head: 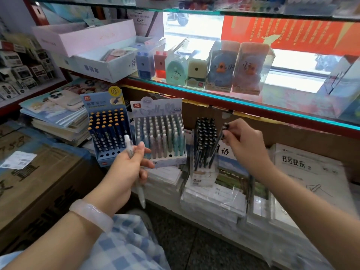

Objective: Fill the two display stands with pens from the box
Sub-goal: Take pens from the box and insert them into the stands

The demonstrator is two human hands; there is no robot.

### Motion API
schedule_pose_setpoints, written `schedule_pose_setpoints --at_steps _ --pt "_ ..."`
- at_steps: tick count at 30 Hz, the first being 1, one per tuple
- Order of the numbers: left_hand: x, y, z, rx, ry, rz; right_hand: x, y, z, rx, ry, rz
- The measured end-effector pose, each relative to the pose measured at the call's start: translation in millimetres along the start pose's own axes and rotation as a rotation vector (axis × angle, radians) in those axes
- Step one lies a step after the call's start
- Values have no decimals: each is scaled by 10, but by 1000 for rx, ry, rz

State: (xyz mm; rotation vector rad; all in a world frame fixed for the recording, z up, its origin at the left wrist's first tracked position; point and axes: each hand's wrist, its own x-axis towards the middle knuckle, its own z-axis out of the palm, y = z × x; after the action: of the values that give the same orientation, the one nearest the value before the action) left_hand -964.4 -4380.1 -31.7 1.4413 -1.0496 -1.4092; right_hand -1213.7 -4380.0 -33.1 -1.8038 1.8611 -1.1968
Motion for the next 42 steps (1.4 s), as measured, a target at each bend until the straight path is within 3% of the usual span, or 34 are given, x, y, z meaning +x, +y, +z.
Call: schedule_pose_setpoints --at_steps 7,16,23,25,28,33,38,42 --pt "25 -59 -58 7 52 41 -115 230 371 -75 -53 -23" --pt "30 -42 -58 -90 70 -39 -162 407 617 -269 -173 11" --pt "-39 4 -46 51 13 100 -89 295 541 -367 -290 63" --pt "-69 15 -63 53 -15 127 -87 183 450 -372 -203 20" --pt "-91 15 -53 26 -51 127 -82 -210 389 -180 -99 -115" --pt "-114 -20 -25 22 -132 144 -122 -779 537 278 -405 7" --pt "-72 -18 -134 85 -129 134 -101 -839 664 370 -430 41" --pt "58 -12 -323 382 -112 148 96 -778 639 401 -312 101"
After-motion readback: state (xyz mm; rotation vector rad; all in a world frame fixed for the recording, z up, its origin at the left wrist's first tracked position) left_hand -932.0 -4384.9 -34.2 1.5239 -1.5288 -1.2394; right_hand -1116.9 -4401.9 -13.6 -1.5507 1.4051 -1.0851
